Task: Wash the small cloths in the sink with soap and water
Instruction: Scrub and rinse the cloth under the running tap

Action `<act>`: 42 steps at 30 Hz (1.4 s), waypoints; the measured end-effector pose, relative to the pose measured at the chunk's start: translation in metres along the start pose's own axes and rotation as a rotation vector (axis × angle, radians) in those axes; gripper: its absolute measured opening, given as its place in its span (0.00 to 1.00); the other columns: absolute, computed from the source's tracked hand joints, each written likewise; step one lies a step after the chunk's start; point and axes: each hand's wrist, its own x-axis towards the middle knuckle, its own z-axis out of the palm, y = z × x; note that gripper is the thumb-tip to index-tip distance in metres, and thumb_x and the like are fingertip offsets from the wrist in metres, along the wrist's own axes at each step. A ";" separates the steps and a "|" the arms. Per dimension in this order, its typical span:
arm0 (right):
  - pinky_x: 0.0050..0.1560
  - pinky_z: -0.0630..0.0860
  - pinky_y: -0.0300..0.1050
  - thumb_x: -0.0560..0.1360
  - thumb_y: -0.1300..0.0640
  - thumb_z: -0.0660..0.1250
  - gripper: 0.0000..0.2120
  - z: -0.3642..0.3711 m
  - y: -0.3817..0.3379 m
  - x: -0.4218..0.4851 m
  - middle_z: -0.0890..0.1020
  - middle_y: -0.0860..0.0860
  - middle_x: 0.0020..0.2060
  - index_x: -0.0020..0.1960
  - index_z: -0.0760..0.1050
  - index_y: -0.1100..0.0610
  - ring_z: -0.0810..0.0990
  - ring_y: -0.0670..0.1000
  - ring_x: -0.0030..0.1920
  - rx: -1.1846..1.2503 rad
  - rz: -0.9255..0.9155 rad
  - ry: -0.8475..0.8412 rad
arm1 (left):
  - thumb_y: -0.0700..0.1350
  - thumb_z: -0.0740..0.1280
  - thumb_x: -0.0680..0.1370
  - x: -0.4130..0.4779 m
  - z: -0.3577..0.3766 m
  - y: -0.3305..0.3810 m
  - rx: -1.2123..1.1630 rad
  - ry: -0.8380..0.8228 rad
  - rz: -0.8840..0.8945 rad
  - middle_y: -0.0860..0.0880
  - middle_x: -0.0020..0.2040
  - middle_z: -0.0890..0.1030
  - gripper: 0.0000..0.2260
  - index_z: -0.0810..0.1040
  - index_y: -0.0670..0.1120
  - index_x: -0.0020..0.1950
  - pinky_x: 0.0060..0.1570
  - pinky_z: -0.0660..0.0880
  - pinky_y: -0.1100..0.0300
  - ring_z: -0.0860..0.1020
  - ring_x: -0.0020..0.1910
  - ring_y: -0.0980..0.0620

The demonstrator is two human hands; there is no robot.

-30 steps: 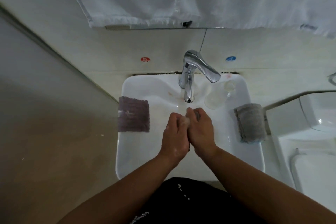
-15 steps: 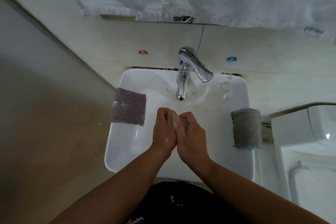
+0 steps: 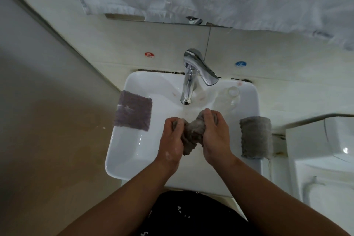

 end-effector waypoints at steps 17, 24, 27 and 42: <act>0.41 0.74 0.41 0.80 0.47 0.64 0.10 0.010 0.000 -0.005 0.81 0.45 0.34 0.43 0.76 0.50 0.79 0.42 0.36 -0.446 -0.241 0.054 | 0.61 0.59 0.80 -0.003 0.009 0.004 0.233 -0.119 0.176 0.51 0.37 0.79 0.12 0.74 0.54 0.45 0.34 0.73 0.48 0.77 0.35 0.50; 0.36 0.70 0.30 0.82 0.49 0.64 0.09 0.019 0.016 -0.034 0.80 0.44 0.34 0.46 0.75 0.53 0.80 0.41 0.37 -0.655 -0.459 -0.102 | 0.53 0.58 0.83 0.023 -0.007 0.003 0.232 -0.025 0.079 0.49 0.41 0.81 0.11 0.74 0.53 0.43 0.46 0.78 0.45 0.80 0.43 0.47; 0.41 0.73 0.40 0.81 0.47 0.64 0.11 0.018 0.008 -0.001 0.81 0.45 0.35 0.43 0.75 0.52 0.80 0.42 0.37 -0.585 -0.291 0.076 | 0.52 0.58 0.84 0.005 -0.004 0.002 0.267 -0.167 0.201 0.53 0.35 0.76 0.12 0.71 0.48 0.44 0.35 0.71 0.53 0.74 0.34 0.52; 0.39 0.71 0.32 0.81 0.48 0.64 0.07 0.033 0.020 -0.039 0.81 0.44 0.35 0.46 0.73 0.49 0.80 0.39 0.39 -0.626 -0.329 -0.034 | 0.49 0.58 0.84 0.039 -0.018 0.007 0.335 -0.076 0.156 0.49 0.43 0.79 0.08 0.71 0.49 0.48 0.48 0.76 0.51 0.79 0.44 0.47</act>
